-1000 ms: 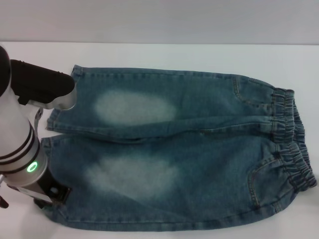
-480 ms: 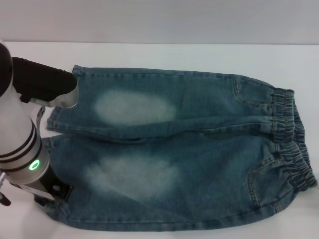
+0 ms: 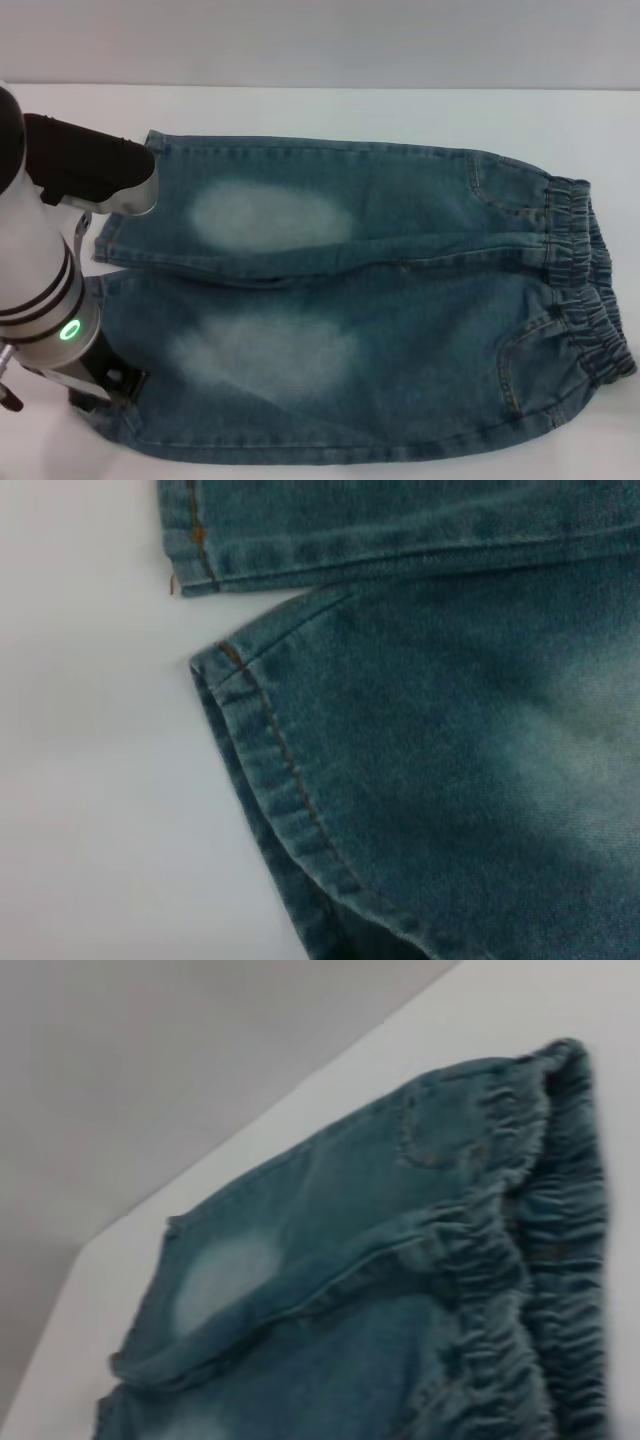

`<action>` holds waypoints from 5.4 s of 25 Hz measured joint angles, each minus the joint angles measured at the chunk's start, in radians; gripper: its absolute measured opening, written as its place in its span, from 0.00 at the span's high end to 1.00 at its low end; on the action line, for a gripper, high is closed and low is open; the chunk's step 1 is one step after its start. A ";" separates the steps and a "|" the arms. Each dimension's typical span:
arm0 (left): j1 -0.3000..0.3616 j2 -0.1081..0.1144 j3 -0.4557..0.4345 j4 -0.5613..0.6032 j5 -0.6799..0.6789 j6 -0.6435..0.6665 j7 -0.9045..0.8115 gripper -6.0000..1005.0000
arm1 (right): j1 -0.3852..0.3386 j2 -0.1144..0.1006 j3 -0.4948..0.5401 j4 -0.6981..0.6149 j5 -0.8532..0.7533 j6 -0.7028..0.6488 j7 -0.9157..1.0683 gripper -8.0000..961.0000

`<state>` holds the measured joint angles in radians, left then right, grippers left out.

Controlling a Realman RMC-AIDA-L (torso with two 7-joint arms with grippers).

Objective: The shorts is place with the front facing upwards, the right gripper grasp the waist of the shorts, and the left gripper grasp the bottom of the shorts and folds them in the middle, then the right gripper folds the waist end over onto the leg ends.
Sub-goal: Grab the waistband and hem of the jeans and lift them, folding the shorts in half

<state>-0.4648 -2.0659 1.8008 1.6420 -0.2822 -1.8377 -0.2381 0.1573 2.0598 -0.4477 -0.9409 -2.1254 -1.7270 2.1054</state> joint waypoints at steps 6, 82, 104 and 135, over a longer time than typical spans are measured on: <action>0.000 0.001 0.000 -0.001 0.000 0.005 0.002 0.95 | 0.008 -0.001 0.002 -0.005 0.122 -0.066 -0.020 0.99; -0.014 0.000 0.048 -0.005 -0.047 0.082 -0.039 0.92 | 0.024 -0.004 0.111 0.108 -0.056 0.080 0.008 0.42; -0.010 0.000 0.049 0.001 -0.049 0.093 -0.036 0.91 | 0.091 -0.006 0.081 0.148 -0.106 0.130 0.004 0.42; -0.031 0.000 0.024 -0.002 -0.051 0.098 -0.024 0.89 | 0.166 -0.018 0.017 0.221 -0.150 0.152 -0.048 0.68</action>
<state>-0.4962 -2.0663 1.8252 1.6403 -0.3329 -1.7394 -0.2622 0.3229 2.0417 -0.4304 -0.7197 -2.2751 -1.5746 2.0573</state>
